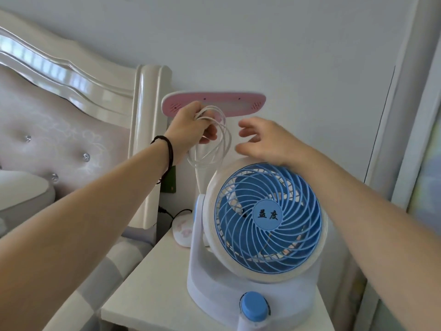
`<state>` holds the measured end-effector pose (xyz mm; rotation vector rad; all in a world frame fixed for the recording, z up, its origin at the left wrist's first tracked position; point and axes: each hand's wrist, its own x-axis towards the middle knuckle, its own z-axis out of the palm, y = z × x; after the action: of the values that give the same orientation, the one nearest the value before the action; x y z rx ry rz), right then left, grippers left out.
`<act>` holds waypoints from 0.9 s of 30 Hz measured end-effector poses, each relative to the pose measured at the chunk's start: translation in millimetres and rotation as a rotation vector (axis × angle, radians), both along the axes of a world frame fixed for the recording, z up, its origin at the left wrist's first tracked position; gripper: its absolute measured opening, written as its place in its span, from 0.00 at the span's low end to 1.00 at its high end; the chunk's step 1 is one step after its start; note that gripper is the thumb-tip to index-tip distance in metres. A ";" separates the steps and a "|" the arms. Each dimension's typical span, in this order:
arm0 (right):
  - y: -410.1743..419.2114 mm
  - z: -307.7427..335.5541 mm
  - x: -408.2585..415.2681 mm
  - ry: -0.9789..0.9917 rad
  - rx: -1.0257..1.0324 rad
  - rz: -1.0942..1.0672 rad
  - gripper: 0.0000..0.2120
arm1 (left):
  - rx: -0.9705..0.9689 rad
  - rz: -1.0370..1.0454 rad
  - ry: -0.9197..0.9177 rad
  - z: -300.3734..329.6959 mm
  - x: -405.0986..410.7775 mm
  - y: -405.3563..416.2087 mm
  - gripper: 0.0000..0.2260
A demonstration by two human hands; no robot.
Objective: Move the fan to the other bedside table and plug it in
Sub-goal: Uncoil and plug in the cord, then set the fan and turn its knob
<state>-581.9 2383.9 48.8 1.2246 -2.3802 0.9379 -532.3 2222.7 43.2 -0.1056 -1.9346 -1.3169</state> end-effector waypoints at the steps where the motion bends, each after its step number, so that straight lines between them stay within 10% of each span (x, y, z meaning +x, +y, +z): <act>1: -8.7 2.2 -2.1 -0.001 0.018 -0.009 0.33 | -0.014 -0.005 0.019 3.9 -0.3 3.5 0.08; 8: -3.9 12.6 -16.0 -0.346 -0.263 0.126 0.10 | -0.184 -0.097 0.098 18.2 -5.7 23.5 0.08; 19: 80.7 36.2 -63.6 0.138 -0.619 -0.404 0.09 | -0.562 0.036 -0.032 16.4 -20.6 56.8 0.24; 27: 145.6 -0.5 -89.8 0.069 -0.530 -0.706 0.08 | -0.973 -0.178 -0.406 -7.0 -26.7 95.6 0.24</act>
<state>-671.8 2529.5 48.3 0.1885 -2.0534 1.1249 -559.0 2318.3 36.2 -0.5260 -2.8174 -0.3906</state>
